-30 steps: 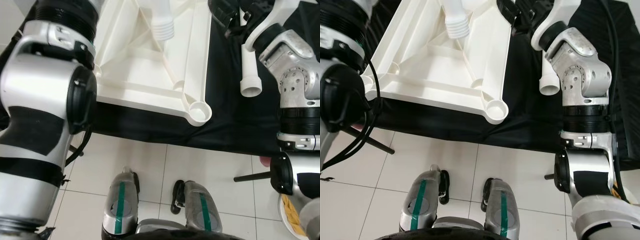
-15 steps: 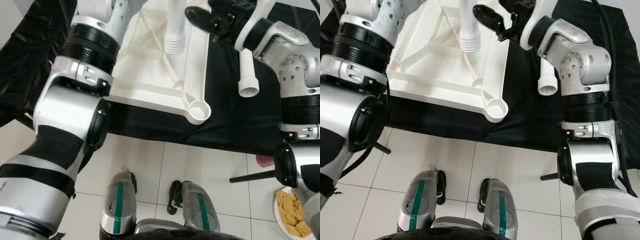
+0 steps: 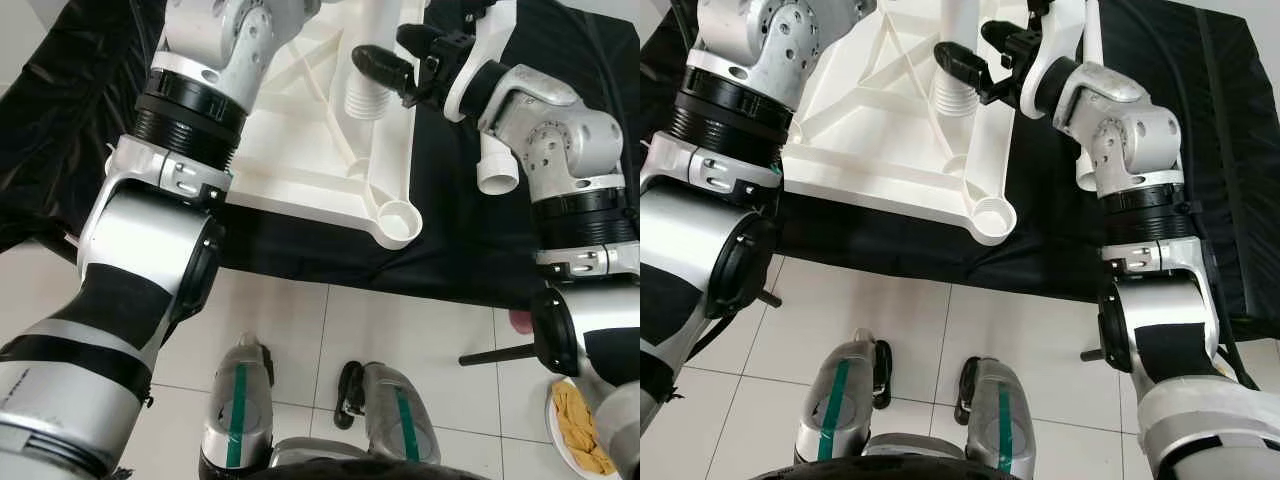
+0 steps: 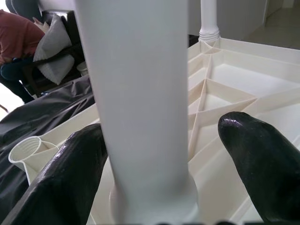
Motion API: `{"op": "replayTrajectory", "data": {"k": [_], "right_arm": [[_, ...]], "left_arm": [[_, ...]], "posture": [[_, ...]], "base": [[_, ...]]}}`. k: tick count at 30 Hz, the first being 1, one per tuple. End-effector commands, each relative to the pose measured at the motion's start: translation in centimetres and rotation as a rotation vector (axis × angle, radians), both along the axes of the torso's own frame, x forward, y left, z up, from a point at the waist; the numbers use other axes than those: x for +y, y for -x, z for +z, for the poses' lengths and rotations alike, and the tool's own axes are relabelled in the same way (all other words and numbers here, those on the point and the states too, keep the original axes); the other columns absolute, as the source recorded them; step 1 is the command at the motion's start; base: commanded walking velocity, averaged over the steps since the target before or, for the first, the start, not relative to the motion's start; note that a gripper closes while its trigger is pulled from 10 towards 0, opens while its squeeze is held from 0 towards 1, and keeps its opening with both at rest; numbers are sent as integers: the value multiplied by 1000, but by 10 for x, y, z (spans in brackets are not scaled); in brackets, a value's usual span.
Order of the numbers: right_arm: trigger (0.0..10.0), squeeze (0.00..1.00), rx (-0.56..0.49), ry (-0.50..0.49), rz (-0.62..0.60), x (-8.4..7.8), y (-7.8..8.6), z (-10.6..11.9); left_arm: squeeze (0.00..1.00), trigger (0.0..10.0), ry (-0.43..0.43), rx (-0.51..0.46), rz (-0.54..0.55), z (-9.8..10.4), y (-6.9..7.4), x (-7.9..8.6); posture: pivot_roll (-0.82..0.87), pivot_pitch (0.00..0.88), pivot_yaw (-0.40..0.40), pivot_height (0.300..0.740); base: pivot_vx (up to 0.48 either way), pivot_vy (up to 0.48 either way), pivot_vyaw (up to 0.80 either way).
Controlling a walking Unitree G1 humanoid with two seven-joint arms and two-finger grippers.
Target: Building children table
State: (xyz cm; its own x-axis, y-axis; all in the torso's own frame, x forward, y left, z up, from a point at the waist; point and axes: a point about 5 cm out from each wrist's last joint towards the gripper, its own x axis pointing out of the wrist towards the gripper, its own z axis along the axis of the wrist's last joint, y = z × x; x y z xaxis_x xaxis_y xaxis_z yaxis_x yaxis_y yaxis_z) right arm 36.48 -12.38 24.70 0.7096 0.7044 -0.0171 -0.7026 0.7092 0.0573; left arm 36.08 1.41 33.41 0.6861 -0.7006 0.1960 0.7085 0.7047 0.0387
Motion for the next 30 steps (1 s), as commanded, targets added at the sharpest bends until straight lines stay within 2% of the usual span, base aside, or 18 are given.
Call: {"op": "replayTrajectory", "data": {"k": [1,12,13,14,16,17,23,25,30], "right_arm": [[10000,0,-19,5,-20,-1,-5,6],[10000,0,-39,19,-27,-2,-10,12],[7922,0,-40,22,-24,-2,-11,13],[2510,0,-36,22,-20,-2,-12,14],[2510,0,-36,22,-20,-2,-12,14],[0,0,-33,21,-11,-1,-13,15],[0,0,-26,16,7,0,-13,14],[0,0,-19,11,16,1,-12,13],[0,0,-17,6,20,2,-11,12]], "left_arm": [[0,10000,-62,-49,-256,1,16,-13],[0,10000,-78,-63,-265,-1,22,-14],[0,10000,-83,-65,-267,-1,23,-14],[0,10000,-87,-64,-265,-2,24,-14],[0,10000,-87,-64,-265,-2,24,-14],[0,10000,-92,-65,-262,-2,24,-14],[0,10000,-117,-93,-269,-4,27,-14],[0,10000,-147,-127,-305,-6,33,-19],[0,10000,-153,-129,-342,-9,38,-22]], "posture": [[74,19,-31,740],[77,17,-32,740],[78,17,-32,740],[80,18,-33,740],[80,18,-33,740],[80,18,-31,740],[79,24,-27,740],[77,30,-25,740],[78,32,-23,740]], "base": [[0,0,0],[0,0,0],[0,0,0],[0,0,0],[0,0,0],[0,0,0],[0,0,0],[0,0,0],[0,0,0]]}}
